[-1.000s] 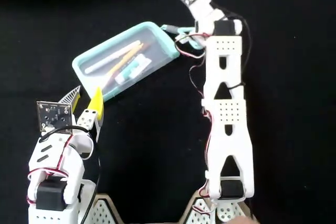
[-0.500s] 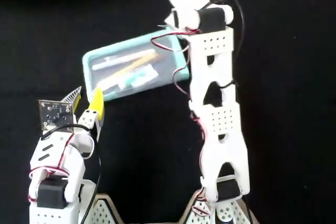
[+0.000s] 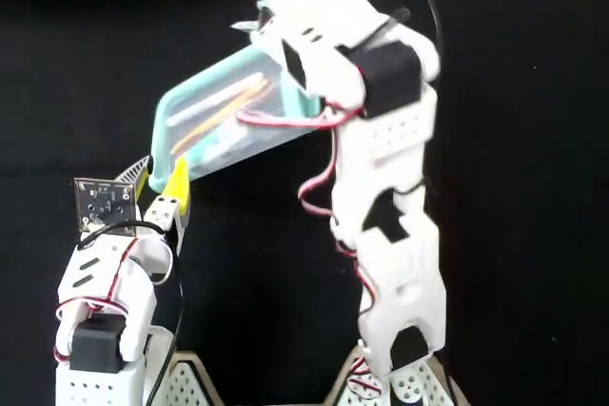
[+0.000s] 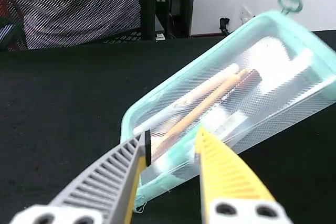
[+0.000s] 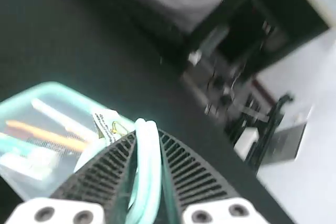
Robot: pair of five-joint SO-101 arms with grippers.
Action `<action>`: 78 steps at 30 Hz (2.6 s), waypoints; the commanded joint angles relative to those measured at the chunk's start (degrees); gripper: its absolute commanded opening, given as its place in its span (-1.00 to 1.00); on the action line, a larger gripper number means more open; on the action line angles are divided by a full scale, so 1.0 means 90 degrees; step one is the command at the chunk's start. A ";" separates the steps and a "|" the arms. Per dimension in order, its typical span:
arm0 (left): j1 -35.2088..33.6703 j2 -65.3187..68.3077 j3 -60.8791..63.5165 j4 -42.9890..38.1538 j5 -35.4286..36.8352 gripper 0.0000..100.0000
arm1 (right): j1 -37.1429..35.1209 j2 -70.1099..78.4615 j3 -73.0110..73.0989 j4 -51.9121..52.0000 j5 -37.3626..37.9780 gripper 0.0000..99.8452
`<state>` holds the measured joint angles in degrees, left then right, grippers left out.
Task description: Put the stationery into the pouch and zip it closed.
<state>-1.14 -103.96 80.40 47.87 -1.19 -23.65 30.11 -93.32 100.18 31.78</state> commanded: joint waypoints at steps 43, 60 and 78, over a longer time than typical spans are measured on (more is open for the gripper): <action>-0.1890 -0.0020 -0.2447 0.0869 0.0674 -0.66 | -0.1192 -0.2427 -0.0230 -0.2598 -0.0527 -0.98; -0.2125 -0.0020 -0.2427 0.0811 0.0674 -0.66 | -0.2120 -0.2408 0.0122 -0.2911 0.0000 -0.98; 0.0620 -0.0020 -0.2085 0.0996 0.1055 -0.66 | -0.2129 -0.1284 0.0259 -0.3380 -0.0059 -0.98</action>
<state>0.26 -103.96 62.02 56.48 10.77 -42.20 18.51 -90.42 72.04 31.43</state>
